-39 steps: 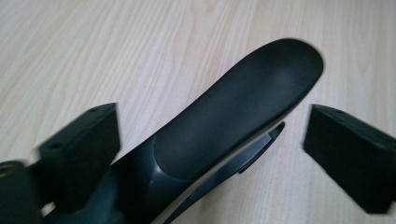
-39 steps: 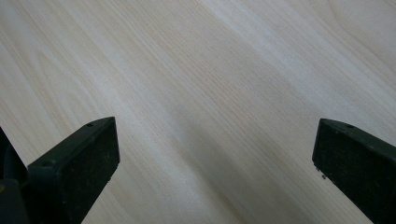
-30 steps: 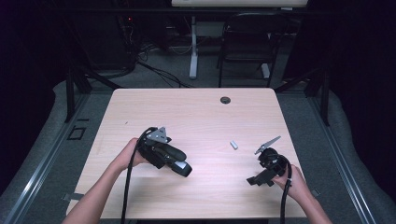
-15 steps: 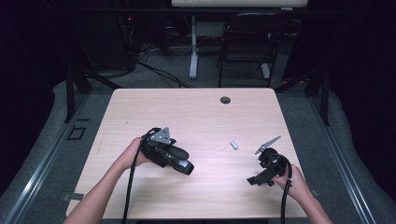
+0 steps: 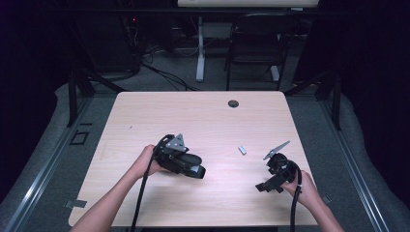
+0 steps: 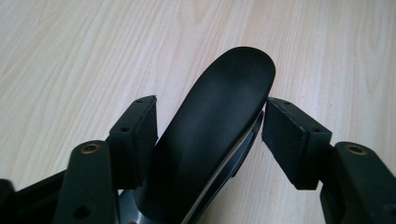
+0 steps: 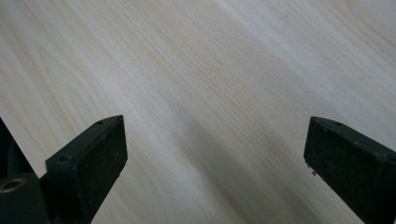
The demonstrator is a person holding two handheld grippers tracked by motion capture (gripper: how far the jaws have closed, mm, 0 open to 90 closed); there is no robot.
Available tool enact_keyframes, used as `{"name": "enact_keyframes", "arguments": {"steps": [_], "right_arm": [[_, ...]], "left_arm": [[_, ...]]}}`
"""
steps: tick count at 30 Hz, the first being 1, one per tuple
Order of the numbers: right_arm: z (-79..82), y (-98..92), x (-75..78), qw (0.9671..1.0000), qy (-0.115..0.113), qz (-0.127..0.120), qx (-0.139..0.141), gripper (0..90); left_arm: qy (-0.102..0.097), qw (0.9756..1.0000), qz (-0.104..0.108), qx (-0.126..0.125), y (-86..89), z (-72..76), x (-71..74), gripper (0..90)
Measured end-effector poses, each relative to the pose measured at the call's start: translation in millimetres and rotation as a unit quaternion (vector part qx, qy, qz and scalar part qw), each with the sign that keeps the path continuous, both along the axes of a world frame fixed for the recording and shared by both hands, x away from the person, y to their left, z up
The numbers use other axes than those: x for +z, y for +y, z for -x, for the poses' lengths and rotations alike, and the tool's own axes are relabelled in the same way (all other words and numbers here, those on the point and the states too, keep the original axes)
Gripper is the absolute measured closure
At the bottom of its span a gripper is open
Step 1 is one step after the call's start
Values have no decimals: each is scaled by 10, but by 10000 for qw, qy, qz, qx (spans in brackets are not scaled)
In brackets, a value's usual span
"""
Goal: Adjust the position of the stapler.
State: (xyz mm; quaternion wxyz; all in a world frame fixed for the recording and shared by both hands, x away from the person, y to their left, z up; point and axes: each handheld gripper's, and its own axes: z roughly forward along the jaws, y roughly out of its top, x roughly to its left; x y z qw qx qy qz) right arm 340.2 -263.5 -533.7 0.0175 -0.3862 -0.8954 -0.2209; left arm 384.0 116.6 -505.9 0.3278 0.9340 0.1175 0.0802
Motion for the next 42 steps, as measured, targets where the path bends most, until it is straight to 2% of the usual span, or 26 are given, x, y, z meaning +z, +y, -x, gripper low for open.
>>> {"name": "enact_keyframes", "arguments": {"steps": [2, 6, 11, 14, 16, 17, 20, 22, 23, 26, 28, 30, 32, 34, 35, 36, 37, 38, 39, 40, 41, 42], "right_arm": [[0, 1, 1, 10000, -1, 8, -1, 58], [3, 6, -15, 9999, 2, -77, -64, 58], [-13, -9, -11, 10000, 48, 9, 24, 60], [2, 2, -18, 10000, 2, -68, -59, 69], [-1, -3, -3, 10000, 0, 11, 0, 75], [0, -3, 0, 10000, -2, 31, -1, 77], [4, -10, 10, 10000, -11, 48, 7, 81], [14, -17, 19, 10000, -65, 28, 20, 89], [14, -17, 19, 10000, -65, 28, 20, 89], [28, -15, 12, 9999, -141, -26, -57, 113], [22, -20, 22, 9999, -141, 59, 10, 116], [27, -16, 16, 9998, -171, 2, -65, 116], [28, -14, 14, 9998, -174, -24, -80, 116], [22, -15, 23, 9998, -175, 59, -47, 116], [20, -14, 24, 9998, -169, 78, -39, 116], [17, -13, 25, 9998, -155, 86, -15, 116], [16, -12, 25, 9998, -169, 108, -10, 117], [17, -11, 25, 9998, -174, 116, -6, 118], [17, -9, 25, 9998, -171, 119, -2, 120], [21, -4, 19, 9998, -168, 59, -31, 121], [19, -4, 21, 9998, -162, 90, -9, 121], [18, -4, 20, 9998, -177, 116, -7, 122]], "left_arm": [[-14, 10000, -18, 69, -48, 14, 1, 377], [23, 9997, 82, 249, -104, 40, 36, 401], [35, 9988, 154, 457, -198, 82, 32, 422], [141, 9980, 366, 501, -161, 71, 54, 424], [348, 9956, 619, 607, -99, 50, 79, 423], [374, 9948, 672, 666, -81, 45, 83, 420], [323, 9925, 769, 889, -1, 52, 118, 334], [279, 9897, 926, 1051, 85, 66, 161, 275], [236, 9883, 964, 1157, 137, 78, 189, 275], [70, 9796, 1178, 1624, 340, 114, 267, 163], [-64, 9721, 1278, 1968, 514, 122, 301, 133], [-8, 9633, 1385, 2300, 698, 107, 313, 57], [17, 9550, 1368, 2631, 874, 88, 293, 36], [135, 9454, 1404, 2939, 1025, 72, 239, 6], [193, 9424, 1336, 3062, 1090, 68, 210, 5], [209, 9368, 1324, 3232, 1142, 65, 172, 3], [215, 9328, 1306, 3353, 1202, 64, 139, 1], [277, 9289, 1230, 3483, 1246, 52, 95, 4], [251, 9244, 1141, 3631, 1285, 31, 37, 1], [340, 9216, 1044, 3722, 1332, 9, -15, 1], [464, 9170, 1007, 3833, 1365, -21, -80, 6], [610, 9111, 896, 3977, 1397, -49, -150, 6]]}}
